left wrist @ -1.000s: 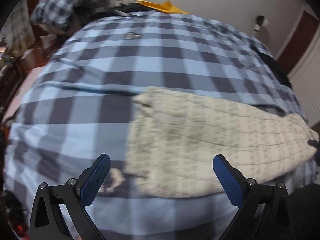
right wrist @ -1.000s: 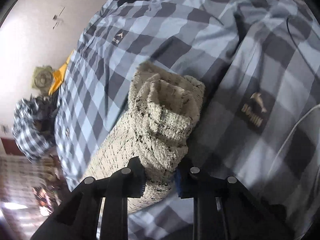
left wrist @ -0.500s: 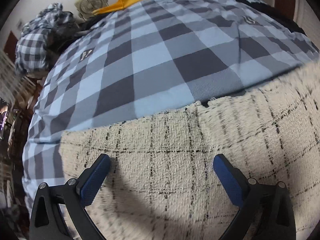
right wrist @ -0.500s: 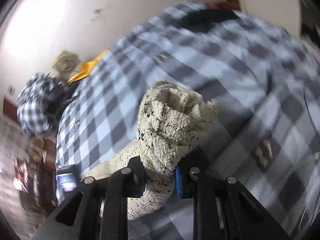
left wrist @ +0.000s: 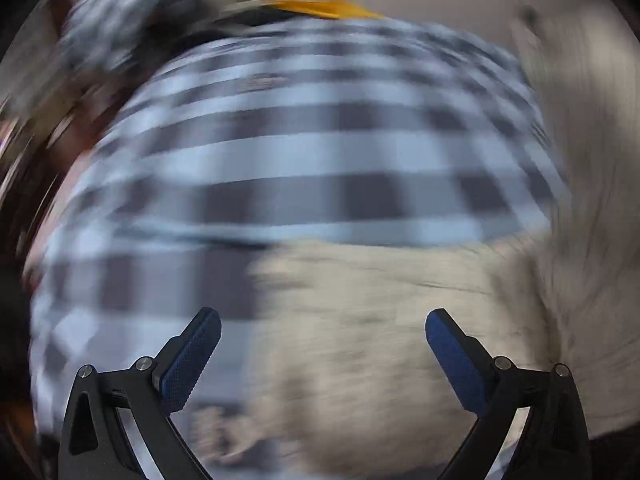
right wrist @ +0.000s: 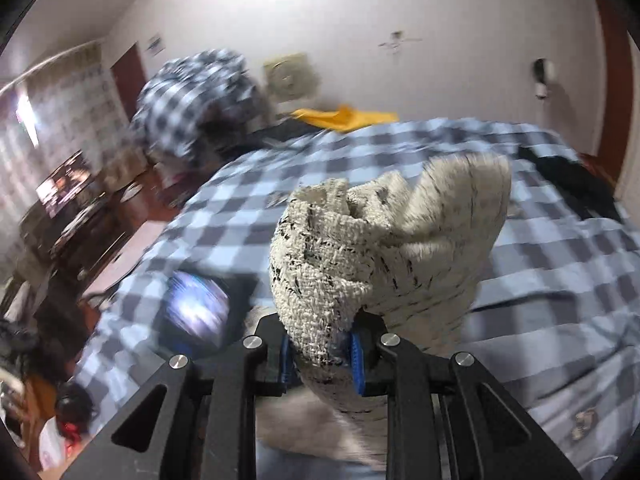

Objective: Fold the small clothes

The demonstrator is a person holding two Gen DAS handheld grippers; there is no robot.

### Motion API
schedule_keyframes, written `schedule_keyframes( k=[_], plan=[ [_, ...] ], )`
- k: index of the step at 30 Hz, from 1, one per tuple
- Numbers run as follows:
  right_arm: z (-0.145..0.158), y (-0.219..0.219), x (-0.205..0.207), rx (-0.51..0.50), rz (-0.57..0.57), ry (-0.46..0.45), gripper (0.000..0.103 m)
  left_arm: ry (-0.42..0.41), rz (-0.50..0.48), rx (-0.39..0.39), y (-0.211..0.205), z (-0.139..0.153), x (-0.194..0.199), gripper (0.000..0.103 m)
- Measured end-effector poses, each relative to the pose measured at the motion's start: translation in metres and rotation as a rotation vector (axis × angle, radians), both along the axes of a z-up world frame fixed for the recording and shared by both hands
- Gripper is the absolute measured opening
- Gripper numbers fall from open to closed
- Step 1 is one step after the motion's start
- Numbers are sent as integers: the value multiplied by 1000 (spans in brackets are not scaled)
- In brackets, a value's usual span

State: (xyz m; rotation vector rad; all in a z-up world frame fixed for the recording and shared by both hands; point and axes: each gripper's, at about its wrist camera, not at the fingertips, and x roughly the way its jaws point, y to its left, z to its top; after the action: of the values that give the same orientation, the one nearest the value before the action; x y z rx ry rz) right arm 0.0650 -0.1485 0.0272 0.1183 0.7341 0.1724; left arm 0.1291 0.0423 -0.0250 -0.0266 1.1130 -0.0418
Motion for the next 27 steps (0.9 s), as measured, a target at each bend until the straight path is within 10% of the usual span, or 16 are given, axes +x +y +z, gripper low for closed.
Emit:
schedule_keyframes(
  k=[6, 14, 18, 20, 23, 27],
  plan=[
    [-70, 86, 27, 4, 176, 130, 20, -159, 351, -216, 150, 40, -50, 103],
    [-188, 123, 58, 32, 416, 393, 26, -230, 281, -302, 137, 44, -47, 103],
    [-146, 84, 61, 223, 466, 444, 50, -249, 222, -271, 115, 53, -47, 103],
    [-118, 55, 57, 392, 504, 458, 95, -280, 197, -273, 107, 62, -50, 103],
    [-80, -2, 42, 598, 527, 441, 100, -318, 168, -304, 95, 71, -57, 103],
    [-54, -68, 33, 506, 413, 322, 100, -284, 50, -353, 64, 68, -59, 103]
  ],
)
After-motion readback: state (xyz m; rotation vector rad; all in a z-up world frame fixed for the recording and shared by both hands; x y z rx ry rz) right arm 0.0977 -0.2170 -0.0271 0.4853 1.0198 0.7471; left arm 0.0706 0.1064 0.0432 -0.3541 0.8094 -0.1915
